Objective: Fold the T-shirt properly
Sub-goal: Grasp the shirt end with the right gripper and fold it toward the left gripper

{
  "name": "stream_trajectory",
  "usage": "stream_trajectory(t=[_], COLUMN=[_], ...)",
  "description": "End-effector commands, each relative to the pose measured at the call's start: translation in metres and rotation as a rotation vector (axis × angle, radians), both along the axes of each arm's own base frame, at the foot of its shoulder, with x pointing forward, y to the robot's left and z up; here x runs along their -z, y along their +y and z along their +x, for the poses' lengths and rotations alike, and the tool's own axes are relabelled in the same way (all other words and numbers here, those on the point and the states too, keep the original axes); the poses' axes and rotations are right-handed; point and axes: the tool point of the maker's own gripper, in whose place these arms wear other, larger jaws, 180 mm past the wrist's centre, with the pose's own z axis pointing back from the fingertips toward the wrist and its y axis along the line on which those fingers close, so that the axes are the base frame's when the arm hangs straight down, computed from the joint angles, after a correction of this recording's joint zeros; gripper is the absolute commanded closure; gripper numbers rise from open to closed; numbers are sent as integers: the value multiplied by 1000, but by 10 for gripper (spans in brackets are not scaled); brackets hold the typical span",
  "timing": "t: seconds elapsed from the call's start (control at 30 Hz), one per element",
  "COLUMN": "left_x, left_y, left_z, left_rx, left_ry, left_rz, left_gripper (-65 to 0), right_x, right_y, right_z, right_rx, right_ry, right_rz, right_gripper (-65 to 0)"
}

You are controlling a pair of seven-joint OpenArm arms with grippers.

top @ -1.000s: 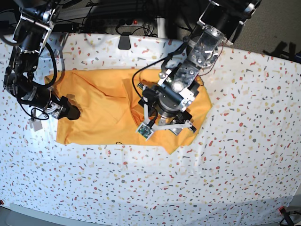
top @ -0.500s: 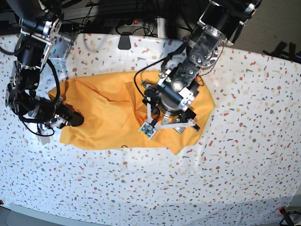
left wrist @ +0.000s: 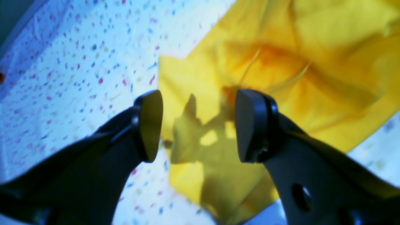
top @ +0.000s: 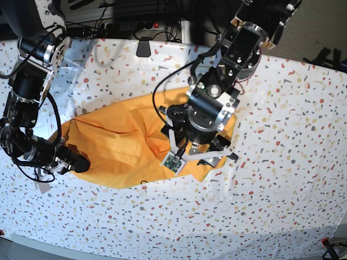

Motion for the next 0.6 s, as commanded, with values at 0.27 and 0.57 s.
stream_trajectory(t=[0.27,0.57], left_x=[18,34], left_y=[90,101], left_z=[1,-10], left_rx=[-178,-158], left_ry=[-37,-1], left_rz=[128,101], left_gripper=[-357,-357], right_x=[-73,-79], right_y=[30,119], right_z=[36,46], right_rx=[-83,-246], right_ry=[-159,-172], right_rz=[107,170], right_gripper=[0,0])
